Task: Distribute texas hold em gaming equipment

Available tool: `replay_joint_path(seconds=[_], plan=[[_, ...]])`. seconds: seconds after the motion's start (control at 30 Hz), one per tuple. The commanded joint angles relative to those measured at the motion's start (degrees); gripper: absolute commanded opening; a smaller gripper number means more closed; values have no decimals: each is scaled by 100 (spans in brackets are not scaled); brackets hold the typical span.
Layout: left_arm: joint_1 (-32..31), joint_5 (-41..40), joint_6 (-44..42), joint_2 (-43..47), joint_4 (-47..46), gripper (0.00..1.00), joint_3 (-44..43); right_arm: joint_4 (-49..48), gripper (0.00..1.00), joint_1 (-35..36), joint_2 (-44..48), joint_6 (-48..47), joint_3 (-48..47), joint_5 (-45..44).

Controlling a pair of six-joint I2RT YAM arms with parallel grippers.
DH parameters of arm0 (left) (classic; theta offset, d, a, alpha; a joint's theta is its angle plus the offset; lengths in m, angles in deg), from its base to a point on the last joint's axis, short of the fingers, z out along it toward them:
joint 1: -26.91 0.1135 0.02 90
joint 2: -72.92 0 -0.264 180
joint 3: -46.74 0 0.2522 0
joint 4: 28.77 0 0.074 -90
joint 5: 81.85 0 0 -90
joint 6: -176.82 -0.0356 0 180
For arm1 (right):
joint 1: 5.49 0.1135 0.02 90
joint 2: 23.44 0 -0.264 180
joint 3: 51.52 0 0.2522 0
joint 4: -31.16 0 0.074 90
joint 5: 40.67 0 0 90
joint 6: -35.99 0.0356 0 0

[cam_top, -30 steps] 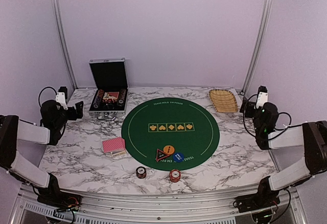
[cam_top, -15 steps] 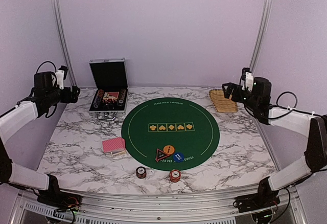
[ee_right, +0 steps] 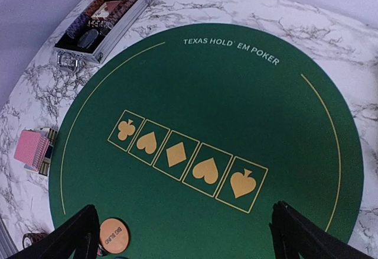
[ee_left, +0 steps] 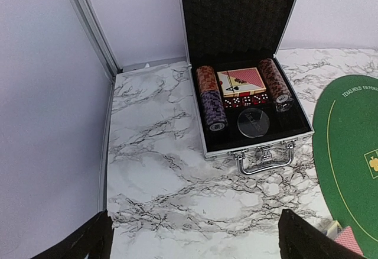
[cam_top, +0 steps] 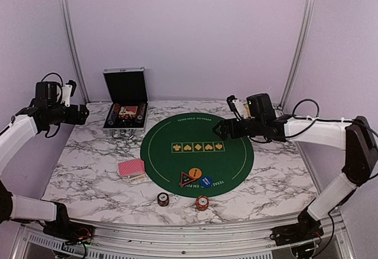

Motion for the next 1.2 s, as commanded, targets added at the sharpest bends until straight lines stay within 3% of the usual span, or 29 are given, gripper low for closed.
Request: replay_joint_path(seconds=[0.0,0.07,0.27,0.53,1.17], plan=[[22,117,-81,198,475,99,-308,571,99,103,-305,190,-390,376],[22,106,-55,198,487,99,-314,962,99,455,-531,-50,-708,-266],[27,159,-42,76,594,99,-342,955,99,1440,-640,-372,-604,-1190],[24,376,-61,199,746,99,-130,1527,88,2504,-1252,-1204,-1078,-1468],[22,686,-528,167,1648,99,-423,1684,54,3175,-2095,-1438,-1326,-1845]])
